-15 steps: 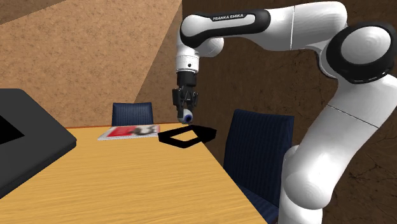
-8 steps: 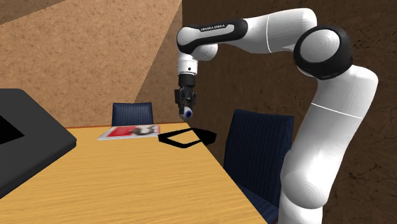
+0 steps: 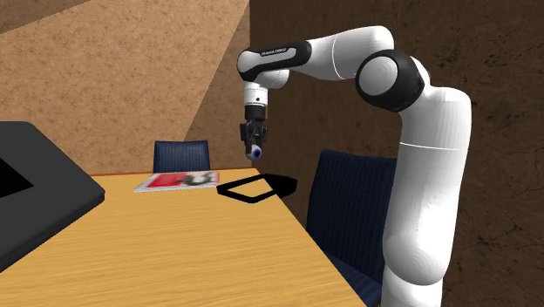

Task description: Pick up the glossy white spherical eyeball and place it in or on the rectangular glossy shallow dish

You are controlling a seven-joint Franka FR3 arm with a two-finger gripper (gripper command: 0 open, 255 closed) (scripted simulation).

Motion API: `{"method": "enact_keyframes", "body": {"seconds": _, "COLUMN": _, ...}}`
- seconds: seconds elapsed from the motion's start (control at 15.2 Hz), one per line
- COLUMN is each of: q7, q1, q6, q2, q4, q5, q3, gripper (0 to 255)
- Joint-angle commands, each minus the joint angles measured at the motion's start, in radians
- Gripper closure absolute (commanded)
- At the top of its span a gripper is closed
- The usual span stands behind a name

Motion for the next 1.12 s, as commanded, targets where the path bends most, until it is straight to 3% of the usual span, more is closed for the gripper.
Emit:
{"method": "enact_keyframes", "body": {"seconds": 0.0, "q7": -0.009, "q1": -0.003, "q6": 0.016, "q2": 0.007, "q4": -0.010, "q5": 0.000, "q3": -0.003, "gripper": 255}}
{"method": "enact_keyframes", "body": {"seconds": 0.73, "q7": -0.020, "q1": -0.002, "q6": 0.174, "q2": -0.016, "q4": -0.190, "q5": -0.003, "q3": -0.001, "gripper": 255}}
{"method": "enact_keyframes", "body": {"seconds": 1.06, "q7": -0.020, "q1": -0.002, "q6": 0.174, "q2": -0.016, "q4": -0.190, "q5": -0.003, "q3": -0.001, "gripper": 255}}
